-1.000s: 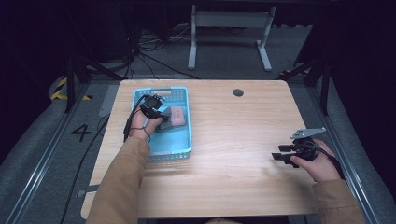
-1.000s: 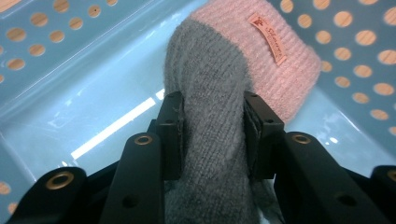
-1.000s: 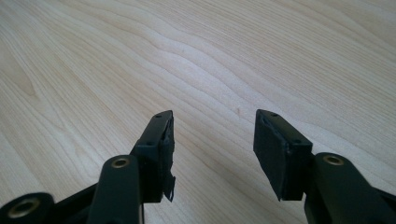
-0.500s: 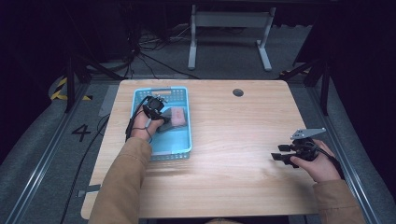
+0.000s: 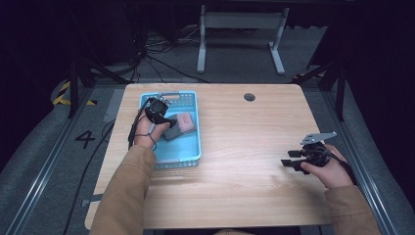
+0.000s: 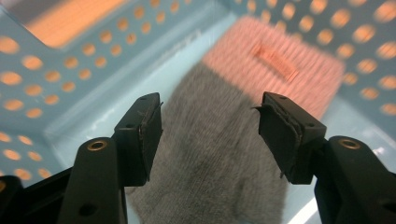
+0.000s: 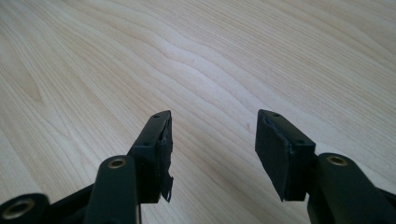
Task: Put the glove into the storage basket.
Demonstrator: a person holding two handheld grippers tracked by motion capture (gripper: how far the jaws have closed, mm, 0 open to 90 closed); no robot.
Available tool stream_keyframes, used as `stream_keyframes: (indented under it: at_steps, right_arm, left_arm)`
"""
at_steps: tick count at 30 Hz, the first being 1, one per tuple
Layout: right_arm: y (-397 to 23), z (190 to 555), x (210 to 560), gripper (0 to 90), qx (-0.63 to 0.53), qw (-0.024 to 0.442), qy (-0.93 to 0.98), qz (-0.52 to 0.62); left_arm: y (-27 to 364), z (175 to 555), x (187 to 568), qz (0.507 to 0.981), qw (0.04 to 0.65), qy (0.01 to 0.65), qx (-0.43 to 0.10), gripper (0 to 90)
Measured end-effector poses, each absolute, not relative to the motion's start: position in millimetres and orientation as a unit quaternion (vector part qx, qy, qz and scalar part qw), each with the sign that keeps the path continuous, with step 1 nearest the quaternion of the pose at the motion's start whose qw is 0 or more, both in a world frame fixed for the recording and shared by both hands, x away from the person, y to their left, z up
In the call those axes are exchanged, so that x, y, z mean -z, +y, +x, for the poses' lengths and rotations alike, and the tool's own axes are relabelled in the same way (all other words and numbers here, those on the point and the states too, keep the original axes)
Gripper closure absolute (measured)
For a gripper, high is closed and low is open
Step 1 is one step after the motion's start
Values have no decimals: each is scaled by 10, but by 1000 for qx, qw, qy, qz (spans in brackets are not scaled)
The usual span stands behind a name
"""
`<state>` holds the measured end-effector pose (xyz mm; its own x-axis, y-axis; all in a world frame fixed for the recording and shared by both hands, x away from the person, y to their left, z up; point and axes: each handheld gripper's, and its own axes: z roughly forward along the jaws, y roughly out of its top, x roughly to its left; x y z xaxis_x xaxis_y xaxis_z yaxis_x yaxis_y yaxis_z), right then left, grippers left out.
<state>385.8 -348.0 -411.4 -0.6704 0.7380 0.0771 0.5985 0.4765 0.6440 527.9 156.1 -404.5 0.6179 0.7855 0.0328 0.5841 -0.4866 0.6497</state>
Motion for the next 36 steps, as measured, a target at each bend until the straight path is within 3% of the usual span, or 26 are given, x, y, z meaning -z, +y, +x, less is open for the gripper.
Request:
stream_keyframes:
  at_steps: [13, 24, 36]
  right_arm:
    - [-3226, 4043, 4067, 466, -333, 100, 865, 361]
    - [-3077, 4174, 4084, 461, -330, 91, 873, 347]
    - [-3063, 4200, 4130, 457, -323, 84, 876, 349]
  left_arm:
    - [1447, 4786, 3633, 832, 382, 375, -145, 399]
    - [1304, 4173, 3363, 849, 410, 304, -139, 418]
    - [1193, 3602, 3591, 866, 416, 256, -109, 410]
